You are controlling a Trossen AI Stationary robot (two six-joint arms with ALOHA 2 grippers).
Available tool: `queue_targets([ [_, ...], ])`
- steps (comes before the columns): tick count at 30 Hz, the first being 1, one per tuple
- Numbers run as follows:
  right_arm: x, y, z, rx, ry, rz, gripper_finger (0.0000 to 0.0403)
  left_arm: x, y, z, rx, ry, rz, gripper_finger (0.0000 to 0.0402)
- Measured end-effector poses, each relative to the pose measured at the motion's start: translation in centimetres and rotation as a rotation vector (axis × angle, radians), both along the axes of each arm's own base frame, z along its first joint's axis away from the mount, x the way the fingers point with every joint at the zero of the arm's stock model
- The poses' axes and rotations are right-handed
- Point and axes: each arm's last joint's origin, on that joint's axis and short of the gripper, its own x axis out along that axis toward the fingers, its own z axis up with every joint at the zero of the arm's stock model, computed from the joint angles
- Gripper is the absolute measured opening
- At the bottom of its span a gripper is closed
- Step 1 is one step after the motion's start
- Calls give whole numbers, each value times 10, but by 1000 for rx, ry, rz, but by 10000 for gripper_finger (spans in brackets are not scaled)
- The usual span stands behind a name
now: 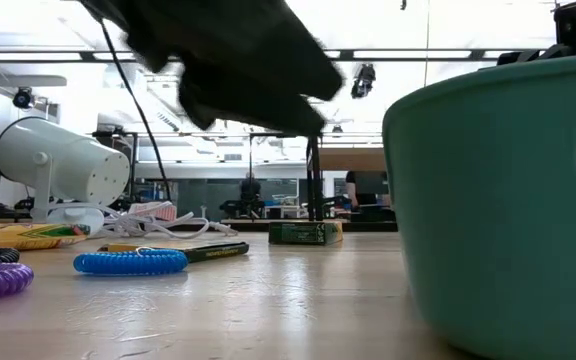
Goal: Pick & Place Office Desk Supplies
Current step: Put the crayon box into the green bin
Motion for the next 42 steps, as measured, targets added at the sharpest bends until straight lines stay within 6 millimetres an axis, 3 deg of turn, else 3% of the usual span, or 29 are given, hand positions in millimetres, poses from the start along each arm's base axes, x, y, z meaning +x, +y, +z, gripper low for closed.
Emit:
queue_targets([
  [6, 0, 0, 0, 0, 0, 0, 8, -24, -19, -4, -18, 49, 125, 216],
  [14, 0, 0, 0, 0, 0, 0, 8, -44, -28, -12, -91, 125, 270, 216],
  [20, 0, 0, 0, 0, 0, 0, 8, -47, -24, -2, -57, 111, 273, 216],
  [29, 0, 0, 0, 0, 0, 0, 8, -40, -10, 8, 143, 47, 251, 216],
  [34, 0, 0, 0, 0, 0, 0, 8, -31, 24, 27, 199, 108, 234, 216],
  [42, 0, 0, 0, 0, 0, 0, 8, -10, 139, 71, 225, 133, 202, 216],
])
